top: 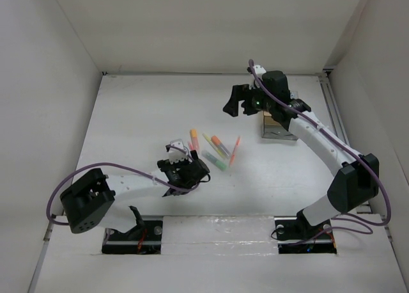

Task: Sort the stationery into containers
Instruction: Grab a piece of stationery with the left arm

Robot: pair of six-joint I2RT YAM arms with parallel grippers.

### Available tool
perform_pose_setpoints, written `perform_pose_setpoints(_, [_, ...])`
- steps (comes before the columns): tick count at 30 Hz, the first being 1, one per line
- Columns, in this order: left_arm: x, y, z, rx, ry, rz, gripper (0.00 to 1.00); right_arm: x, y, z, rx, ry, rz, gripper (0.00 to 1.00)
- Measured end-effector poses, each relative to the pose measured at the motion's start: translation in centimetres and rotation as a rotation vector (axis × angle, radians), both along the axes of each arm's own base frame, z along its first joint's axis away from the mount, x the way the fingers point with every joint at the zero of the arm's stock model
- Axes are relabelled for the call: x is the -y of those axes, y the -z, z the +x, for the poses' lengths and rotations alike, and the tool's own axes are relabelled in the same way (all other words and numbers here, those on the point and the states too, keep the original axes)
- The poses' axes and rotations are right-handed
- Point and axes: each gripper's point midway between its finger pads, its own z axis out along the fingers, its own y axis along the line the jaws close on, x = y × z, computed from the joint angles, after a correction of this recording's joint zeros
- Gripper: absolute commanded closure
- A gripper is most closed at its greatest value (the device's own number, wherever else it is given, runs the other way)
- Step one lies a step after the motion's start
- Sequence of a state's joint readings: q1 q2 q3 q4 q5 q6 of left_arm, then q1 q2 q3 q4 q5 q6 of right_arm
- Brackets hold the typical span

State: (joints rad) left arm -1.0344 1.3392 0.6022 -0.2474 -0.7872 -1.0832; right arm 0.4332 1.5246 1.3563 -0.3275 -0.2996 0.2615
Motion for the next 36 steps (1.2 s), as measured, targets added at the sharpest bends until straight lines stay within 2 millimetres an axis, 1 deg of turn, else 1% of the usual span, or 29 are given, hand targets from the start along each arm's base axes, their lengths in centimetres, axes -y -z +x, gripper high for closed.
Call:
perform_pose_setpoints(8, [-0.2, 0.0, 0.2, 0.004, -0.021, -0.001, 0.0, -0.2, 0.4, -0.2, -0.007, -0.011, 0.004, 0.0])
perform_pose_setpoints(14, [-1.4, 0.2, 2.1, -0.003, -0.083, -0.029, 0.0, -0.3, 0.1, -0.1, 0.005, -0.017, 0.012, 0.0])
perform_pose_setpoints(18, [-1.1, 0.2, 2.3, -0.007, -0.062, -0.011, 0.0, -0.4, 0.1, -0.1, 0.004, -0.022, 0.014, 0.0])
perform_pose_setpoints(23, [0.0, 0.8, 3.2, -0.025, -0.052, 0.026, 0.0, -0.5, 0.2, -0.1, 0.001, -0.027, 0.016, 0.0])
perform_pose_setpoints(36, [-0.9, 1.8, 3.6, -0.044, -0.102, 0.059, 0.0, -0.9, 1.2, 0.3, -0.013, -0.038, 0.013, 0.0])
